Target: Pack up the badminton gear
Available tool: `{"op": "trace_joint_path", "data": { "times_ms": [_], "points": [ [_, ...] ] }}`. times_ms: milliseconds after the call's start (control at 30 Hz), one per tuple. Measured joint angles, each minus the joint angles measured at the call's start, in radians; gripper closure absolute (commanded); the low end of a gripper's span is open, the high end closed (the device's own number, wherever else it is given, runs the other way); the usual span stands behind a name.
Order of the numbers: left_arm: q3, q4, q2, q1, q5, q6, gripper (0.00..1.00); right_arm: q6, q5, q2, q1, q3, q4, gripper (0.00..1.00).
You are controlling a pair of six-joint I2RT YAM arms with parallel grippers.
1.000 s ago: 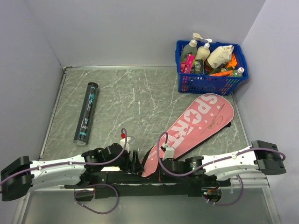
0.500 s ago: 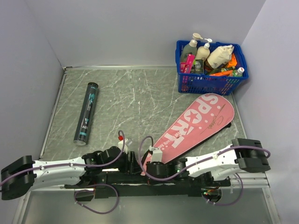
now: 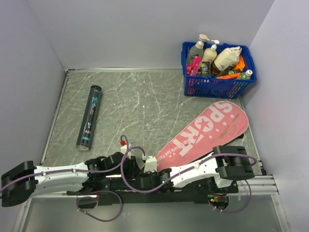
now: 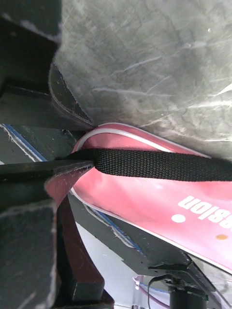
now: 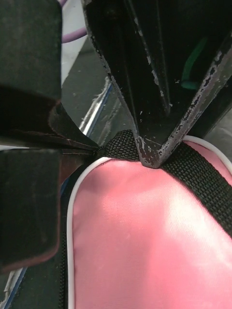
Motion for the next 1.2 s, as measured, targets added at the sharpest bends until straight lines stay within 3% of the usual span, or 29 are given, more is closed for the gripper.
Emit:
{"op": "trace_joint_path", "data": {
  "times_ms": [133,233,267,367,600,633,667,733,900,1100,1200],
  "points": [
    [0.0,-0.014,-0.018,0.0,-0.019,0.0,0.74,0.009,0.035,0.016,0.005,0.012,0.005,0.93],
    [-0.001,-0.027,-0.035,0.0,-0.034,-0.001,0.73,0.005,0.055,0.016,0.006,0.012,0.021,0.7],
    [-0.001,-0.031,-0.041,0.0,-0.037,-0.002,0.72,0.0,0.057,0.016,0.006,0.013,0.032,0.55],
    [-0.001,-0.042,-0.056,0.0,-0.043,-0.006,0.71,-0.007,0.066,0.003,0.01,0.016,0.073,0.37],
    [0.045,-0.136,-0.066,-0.007,-0.1,-0.01,0.68,-0.029,0.079,-0.179,0.013,-0.005,0.085,0.24],
    [0.065,-0.171,-0.065,-0.007,-0.123,-0.009,0.68,-0.033,0.08,-0.214,0.014,-0.009,0.071,0.19],
    [0.086,-0.204,-0.065,-0.007,-0.148,-0.009,0.69,-0.037,0.082,-0.249,0.014,-0.013,0.05,0.08],
    [0.126,-0.264,-0.065,0.002,-0.193,-0.008,0.7,-0.037,0.095,-0.32,0.016,-0.024,0.01,0.0],
    [0.229,-0.351,-0.064,0.134,-0.282,0.029,0.7,-0.032,0.148,-0.485,0.016,-0.064,-0.131,0.0],
    [0.27,-0.355,-0.035,0.397,-0.295,0.125,0.68,-0.039,0.185,-0.696,-0.065,-0.145,-0.26,0.0],
    [0.333,-0.348,0.056,0.506,-0.286,0.172,0.57,-0.073,0.18,-0.782,-0.169,-0.19,-0.291,0.0]
  ]
}}
